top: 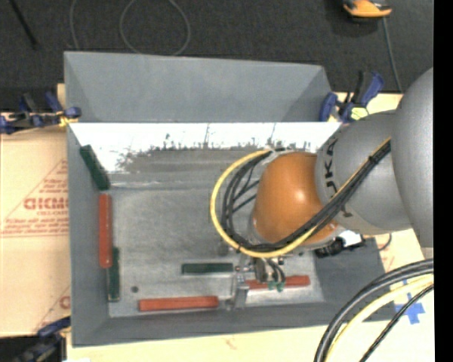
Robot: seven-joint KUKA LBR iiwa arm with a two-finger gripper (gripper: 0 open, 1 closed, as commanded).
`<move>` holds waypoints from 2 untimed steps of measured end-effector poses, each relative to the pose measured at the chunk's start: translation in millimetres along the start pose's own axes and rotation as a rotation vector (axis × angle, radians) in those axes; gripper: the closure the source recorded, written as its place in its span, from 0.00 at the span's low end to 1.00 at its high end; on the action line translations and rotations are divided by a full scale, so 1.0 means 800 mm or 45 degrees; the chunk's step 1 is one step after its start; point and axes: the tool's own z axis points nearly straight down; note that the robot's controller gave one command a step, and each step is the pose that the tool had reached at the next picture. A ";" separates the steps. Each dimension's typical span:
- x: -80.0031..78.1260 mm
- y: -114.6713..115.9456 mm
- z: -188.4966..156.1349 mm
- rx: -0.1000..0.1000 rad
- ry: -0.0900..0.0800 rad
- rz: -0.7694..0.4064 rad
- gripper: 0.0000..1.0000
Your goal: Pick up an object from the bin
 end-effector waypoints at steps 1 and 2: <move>-0.088 0.036 0.034 -0.003 -0.018 0.021 0.00; -0.087 0.034 0.032 -0.003 -0.017 0.026 1.00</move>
Offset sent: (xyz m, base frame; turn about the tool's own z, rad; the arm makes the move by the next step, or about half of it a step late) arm 0.0688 0.0240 -0.0273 0.0208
